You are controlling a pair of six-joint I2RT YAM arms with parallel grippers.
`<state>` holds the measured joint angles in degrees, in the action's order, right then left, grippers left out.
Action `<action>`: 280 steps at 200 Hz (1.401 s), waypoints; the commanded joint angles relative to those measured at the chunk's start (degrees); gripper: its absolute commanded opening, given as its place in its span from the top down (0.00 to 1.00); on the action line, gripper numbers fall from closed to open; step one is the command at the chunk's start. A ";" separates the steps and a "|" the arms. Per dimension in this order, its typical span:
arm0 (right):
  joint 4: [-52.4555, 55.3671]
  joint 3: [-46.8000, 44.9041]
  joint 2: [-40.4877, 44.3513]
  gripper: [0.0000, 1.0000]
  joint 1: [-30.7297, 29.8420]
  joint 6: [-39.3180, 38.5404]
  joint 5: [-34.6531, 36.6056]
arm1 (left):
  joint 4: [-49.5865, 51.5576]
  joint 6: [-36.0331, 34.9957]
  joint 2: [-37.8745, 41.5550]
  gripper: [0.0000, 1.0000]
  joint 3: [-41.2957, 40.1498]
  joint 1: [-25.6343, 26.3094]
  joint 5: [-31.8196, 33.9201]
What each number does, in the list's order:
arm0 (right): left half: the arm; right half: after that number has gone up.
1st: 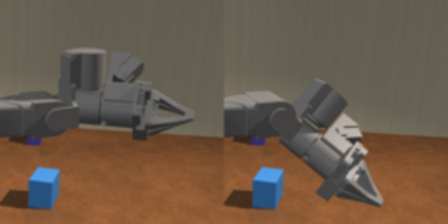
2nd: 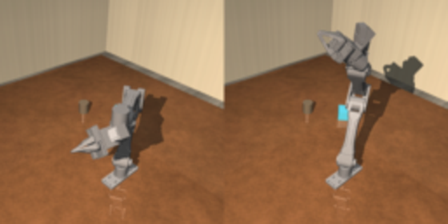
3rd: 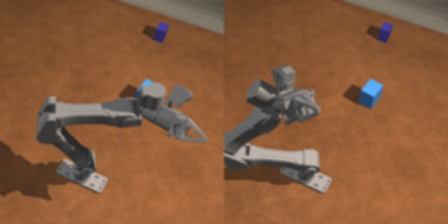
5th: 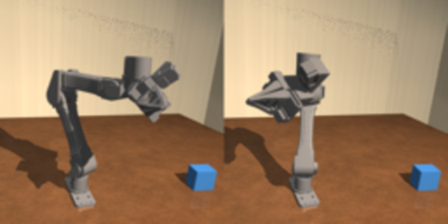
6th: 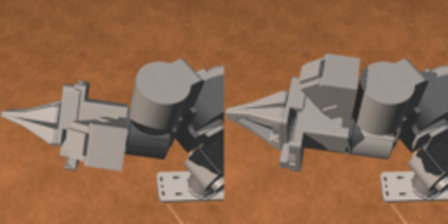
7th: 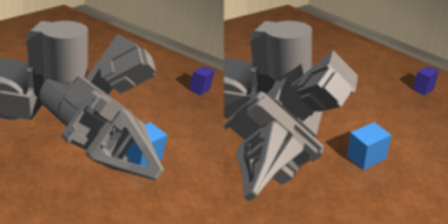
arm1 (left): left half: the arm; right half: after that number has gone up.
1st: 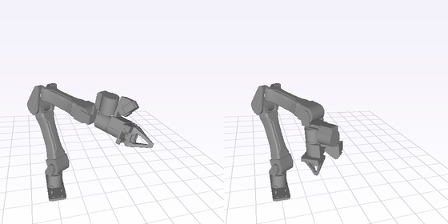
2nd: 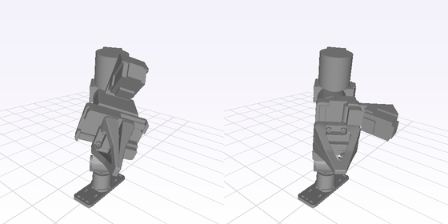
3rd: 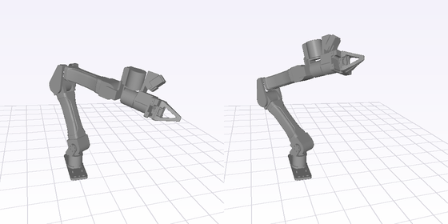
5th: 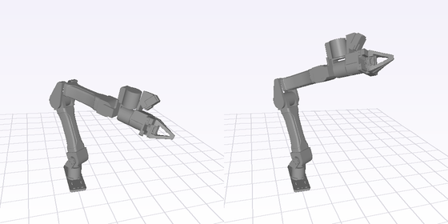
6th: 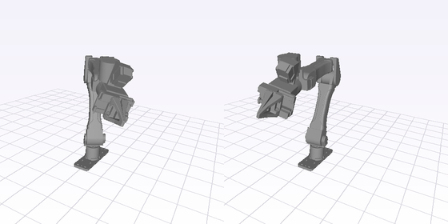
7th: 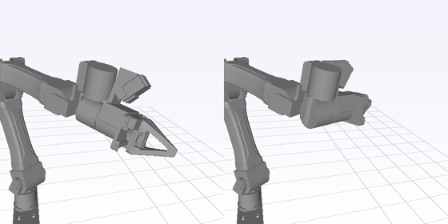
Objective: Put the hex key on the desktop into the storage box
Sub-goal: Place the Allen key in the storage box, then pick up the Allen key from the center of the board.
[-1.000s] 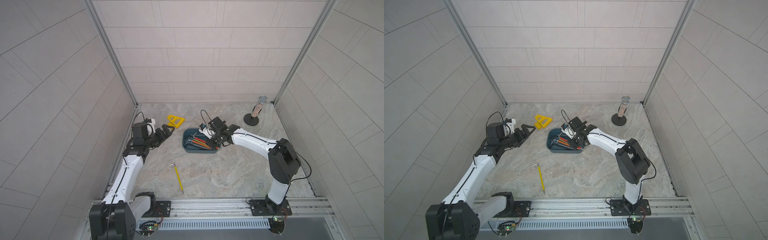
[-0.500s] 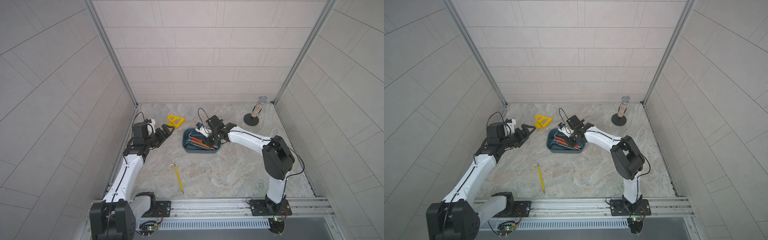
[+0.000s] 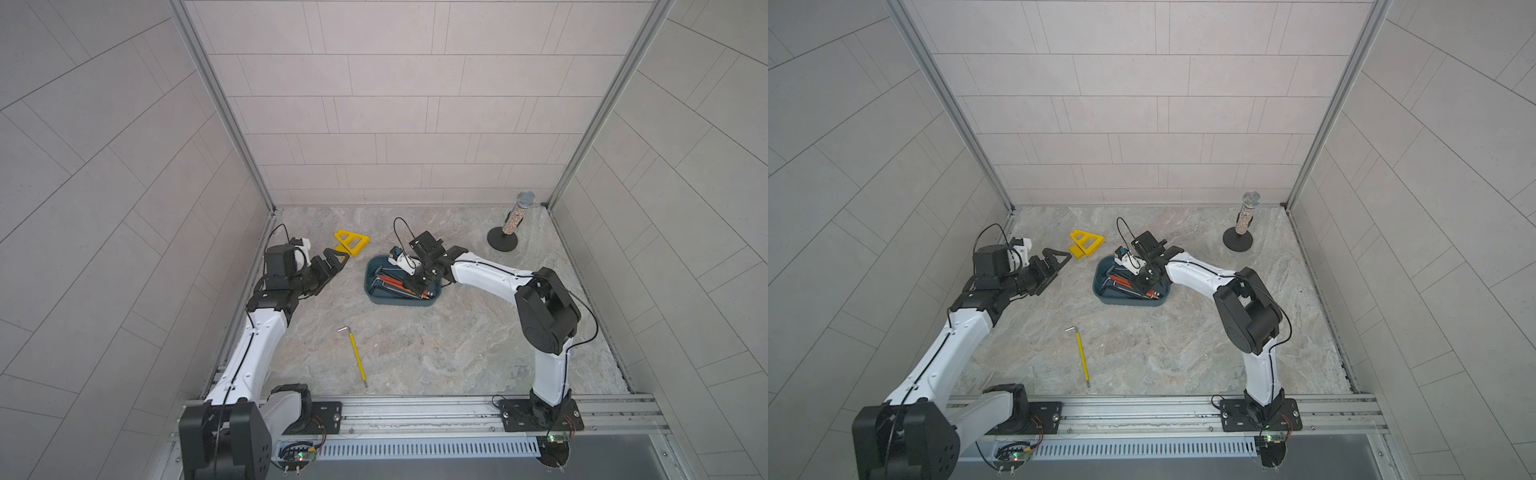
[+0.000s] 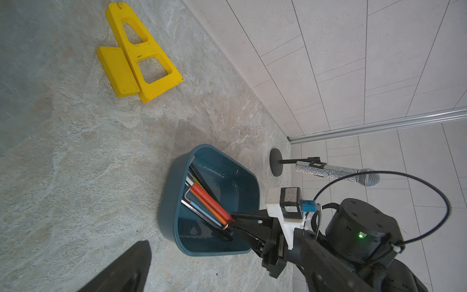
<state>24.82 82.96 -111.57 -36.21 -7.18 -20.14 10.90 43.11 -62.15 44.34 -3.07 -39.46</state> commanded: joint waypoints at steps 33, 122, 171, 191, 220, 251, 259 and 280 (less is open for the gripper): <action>-4.07 1.46 -2.21 1.00 0.35 -1.97 2.47 | -1.59 0.01 0.19 0.00 -0.74 0.21 -0.53; -3.64 -0.73 4.45 0.48 0.43 1.90 2.36 | 1.50 -1.28 0.14 0.00 -0.25 0.09 1.50; -3.53 -4.36 15.11 0.37 0.43 6.11 4.77 | 5.41 -4.61 1.36 0.00 0.44 0.00 4.28; -4.18 -7.89 20.35 0.34 0.43 9.67 4.72 | 7.87 -6.28 2.75 0.00 0.71 0.00 6.13; -6.35 -15.37 28.65 0.30 0.09 17.39 5.41 | 9.86 -7.80 4.43 0.00 1.02 -0.08 8.56; -7.15 -23.36 36.89 0.20 -1.26 23.79 7.80 | 11.00 -8.17 4.65 0.00 1.15 -0.30 8.74; -7.37 -25.60 38.96 0.20 -1.75 25.15 8.26 | 11.29 -8.39 4.66 0.00 1.19 -0.35 8.94; -7.81 -31.10 44.71 0.20 -3.93 27.79 10.80 | 12.14 -9.11 5.12 0.00 1.29 -0.44 10.03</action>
<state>17.58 56.38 -72.29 -38.09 14.74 -12.97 20.95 36.10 -58.15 44.34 -3.09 -31.27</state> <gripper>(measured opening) 0.799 0.999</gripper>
